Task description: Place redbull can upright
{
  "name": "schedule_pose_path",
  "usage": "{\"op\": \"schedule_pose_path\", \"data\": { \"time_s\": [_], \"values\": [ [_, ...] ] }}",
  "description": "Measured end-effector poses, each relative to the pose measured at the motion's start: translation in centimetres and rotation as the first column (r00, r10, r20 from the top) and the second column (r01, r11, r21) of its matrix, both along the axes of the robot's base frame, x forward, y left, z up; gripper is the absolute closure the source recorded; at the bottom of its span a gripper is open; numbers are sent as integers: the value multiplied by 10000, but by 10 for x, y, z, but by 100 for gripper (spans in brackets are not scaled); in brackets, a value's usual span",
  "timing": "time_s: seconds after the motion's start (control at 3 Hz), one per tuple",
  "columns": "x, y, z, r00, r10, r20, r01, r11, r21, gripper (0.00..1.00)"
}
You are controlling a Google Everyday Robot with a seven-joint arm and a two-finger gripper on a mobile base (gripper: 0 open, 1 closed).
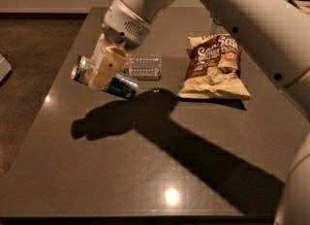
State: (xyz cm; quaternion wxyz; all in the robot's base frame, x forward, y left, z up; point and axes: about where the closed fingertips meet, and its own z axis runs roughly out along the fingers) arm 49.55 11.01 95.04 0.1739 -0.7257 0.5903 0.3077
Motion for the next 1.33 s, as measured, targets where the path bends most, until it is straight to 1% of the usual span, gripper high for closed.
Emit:
{"op": "schedule_pose_path", "data": {
  "time_s": [0.33,0.67,1.0,1.33],
  "values": [
    [0,-10,5,9929,-1144,-311,1174,9854,1233,100],
    [5,-17,5,9675,-2454,-619,2530,9436,2135,100],
    [13,-21,5,9324,-3421,-1162,3613,8794,3100,100],
    [17,-29,7,8888,-4314,-1548,4548,7879,4151,100]
  ]
}}
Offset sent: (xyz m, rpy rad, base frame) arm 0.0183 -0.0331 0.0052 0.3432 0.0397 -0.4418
